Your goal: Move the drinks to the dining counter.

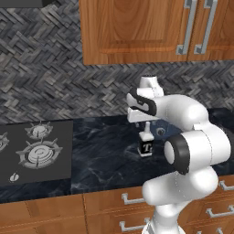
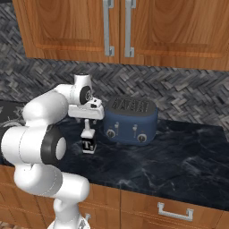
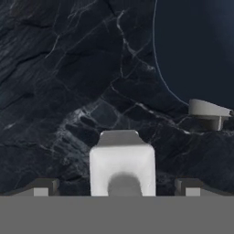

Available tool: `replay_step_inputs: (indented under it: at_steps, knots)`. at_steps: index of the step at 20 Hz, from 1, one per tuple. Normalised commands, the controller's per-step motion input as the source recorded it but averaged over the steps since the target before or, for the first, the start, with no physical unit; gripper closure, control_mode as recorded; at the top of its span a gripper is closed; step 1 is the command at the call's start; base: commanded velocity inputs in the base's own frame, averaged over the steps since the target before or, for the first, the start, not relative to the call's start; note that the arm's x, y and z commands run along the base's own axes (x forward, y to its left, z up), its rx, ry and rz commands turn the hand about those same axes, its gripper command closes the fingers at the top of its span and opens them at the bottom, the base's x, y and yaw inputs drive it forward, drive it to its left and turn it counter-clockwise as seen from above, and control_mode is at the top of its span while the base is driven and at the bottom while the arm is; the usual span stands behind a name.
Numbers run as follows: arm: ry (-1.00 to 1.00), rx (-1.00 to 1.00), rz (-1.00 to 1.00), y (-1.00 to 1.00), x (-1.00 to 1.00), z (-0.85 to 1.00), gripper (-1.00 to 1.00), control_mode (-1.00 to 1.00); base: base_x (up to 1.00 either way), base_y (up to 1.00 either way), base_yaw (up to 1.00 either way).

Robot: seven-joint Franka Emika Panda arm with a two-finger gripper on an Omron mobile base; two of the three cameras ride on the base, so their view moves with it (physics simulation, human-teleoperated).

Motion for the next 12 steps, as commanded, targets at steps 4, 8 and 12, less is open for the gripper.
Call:
replay_step_inputs:
  at_steps: [4, 8, 12]
  knots:
    - [0.0, 0.0, 0.0, -0.04, 0.0, 0.0, -1.0, -1.0, 0.0, 0.0, 0.0]
    - [0.0, 0.0, 0.0, -0.14, 0.0, 0.0, -1.0, -1.0, 0.0, 0.0, 0.0]
    - [0.0, 0.0, 0.0, -0.08, 0.0, -0.08, -1.0, -1.0, 0.0, 0.0, 0.0]
